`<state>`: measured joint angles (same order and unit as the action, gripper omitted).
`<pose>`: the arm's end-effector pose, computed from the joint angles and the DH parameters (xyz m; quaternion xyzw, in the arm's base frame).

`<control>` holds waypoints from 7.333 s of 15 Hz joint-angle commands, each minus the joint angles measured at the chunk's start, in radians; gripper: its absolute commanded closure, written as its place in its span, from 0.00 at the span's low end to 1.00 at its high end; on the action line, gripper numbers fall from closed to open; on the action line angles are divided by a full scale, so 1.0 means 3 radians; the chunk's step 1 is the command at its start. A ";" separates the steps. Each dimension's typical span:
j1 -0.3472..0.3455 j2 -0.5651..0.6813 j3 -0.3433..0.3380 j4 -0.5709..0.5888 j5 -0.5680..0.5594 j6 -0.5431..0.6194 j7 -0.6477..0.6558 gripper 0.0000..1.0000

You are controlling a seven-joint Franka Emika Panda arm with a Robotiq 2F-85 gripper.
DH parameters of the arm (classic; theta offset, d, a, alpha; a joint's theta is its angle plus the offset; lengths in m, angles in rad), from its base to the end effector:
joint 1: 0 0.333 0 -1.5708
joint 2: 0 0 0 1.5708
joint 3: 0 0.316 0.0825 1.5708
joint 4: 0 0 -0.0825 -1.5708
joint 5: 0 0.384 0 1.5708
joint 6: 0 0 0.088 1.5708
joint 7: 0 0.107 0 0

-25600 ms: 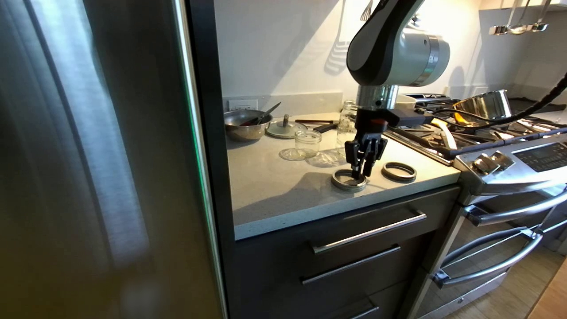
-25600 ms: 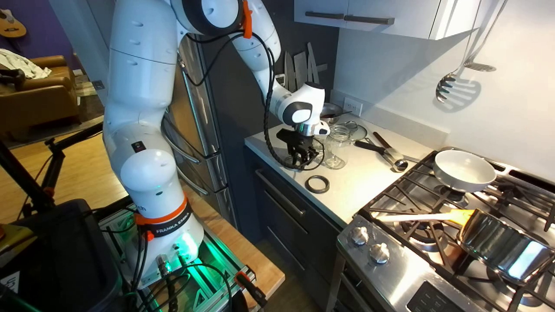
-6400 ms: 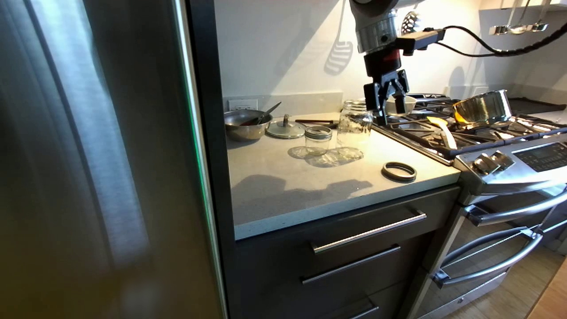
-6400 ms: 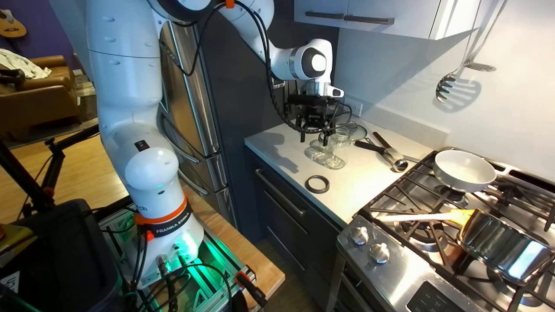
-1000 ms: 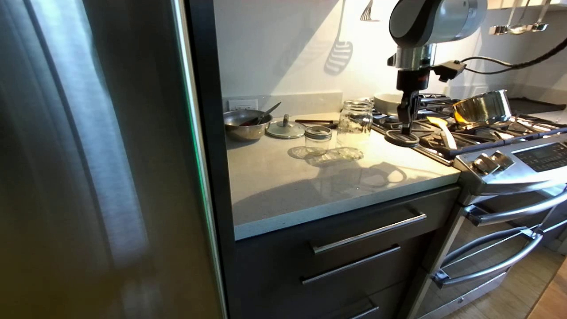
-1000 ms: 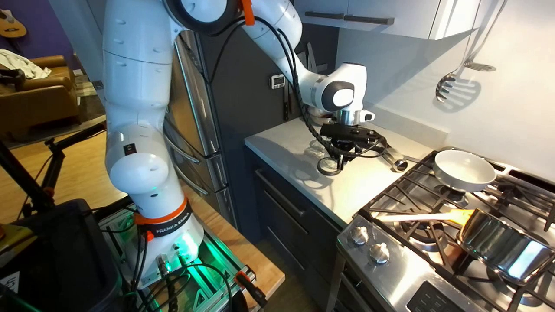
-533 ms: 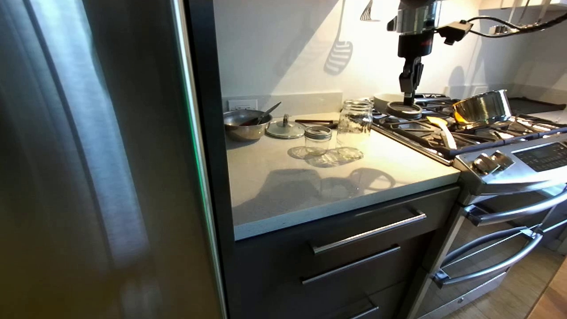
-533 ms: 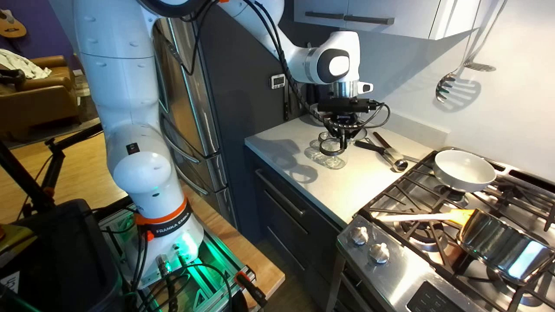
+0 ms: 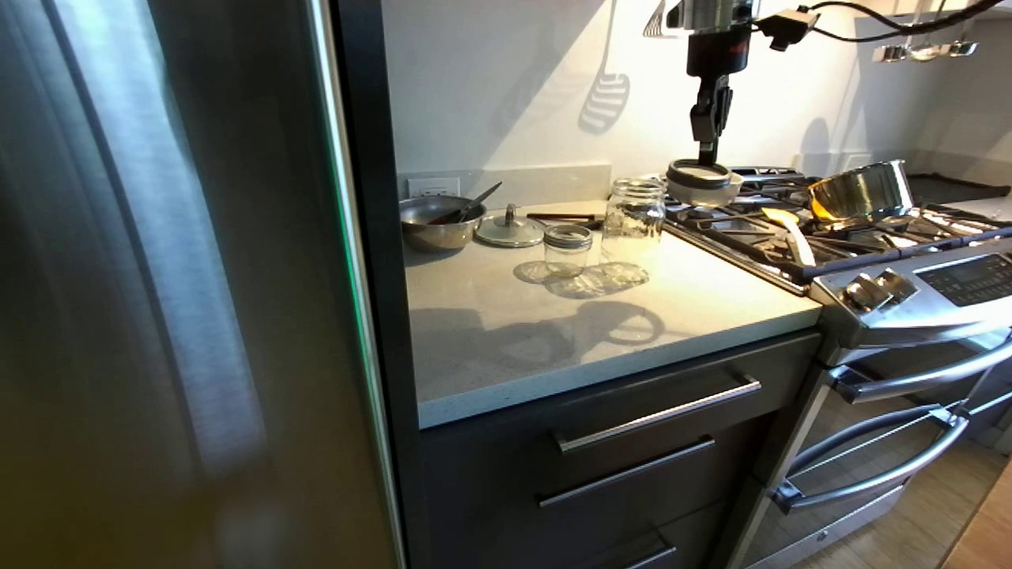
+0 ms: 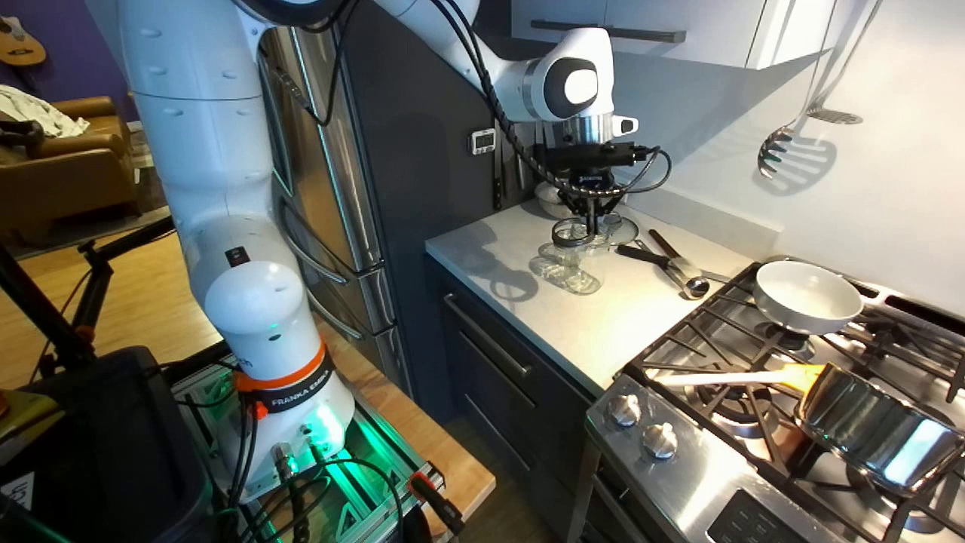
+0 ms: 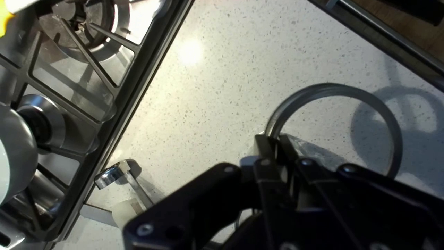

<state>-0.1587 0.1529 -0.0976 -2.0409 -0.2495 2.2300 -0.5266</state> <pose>0.5614 -0.1537 0.3732 0.9721 0.2080 -0.0244 0.1058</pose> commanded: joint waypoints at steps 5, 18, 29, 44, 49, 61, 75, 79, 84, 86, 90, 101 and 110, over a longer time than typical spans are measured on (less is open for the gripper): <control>0.0005 0.0048 -0.0006 0.0059 0.0017 -0.0008 0.0003 0.98; 0.0024 0.0550 0.0120 0.0768 0.0180 -0.0436 -0.0087 0.98; -0.0052 0.0939 0.0141 0.1306 0.0336 -0.0608 -0.0076 0.98; -0.0080 0.1152 0.0163 0.1565 0.0430 -0.0751 -0.0028 0.98; -0.0074 0.1185 0.0170 0.1603 0.0418 -0.0748 -0.0021 0.98; -0.0061 0.1212 0.0162 0.1605 0.0365 -0.0730 -0.0022 0.98; -0.0048 0.1231 0.0152 0.1594 0.0317 -0.0722 -0.0009 0.98; -0.0049 0.1231 0.0152 0.1593 0.0311 -0.0717 -0.0011 0.64; -0.0053 0.1233 0.0156 0.1591 0.0322 -0.0713 -0.0012 0.32; -0.0056 0.1228 0.0159 0.1587 0.0327 -0.0710 -0.0018 0.17; -0.0058 0.1189 0.0161 0.1565 0.0318 -0.0727 -0.0051 0.12; -0.0054 0.1155 0.0143 0.1513 0.0152 -0.0838 -0.0119 0.12; -0.0049 0.1147 0.0143 0.1483 0.0111 -0.0861 -0.0169 0.17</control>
<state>-0.1687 0.5110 -0.0589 -1.5768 -0.1997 1.9921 -0.5627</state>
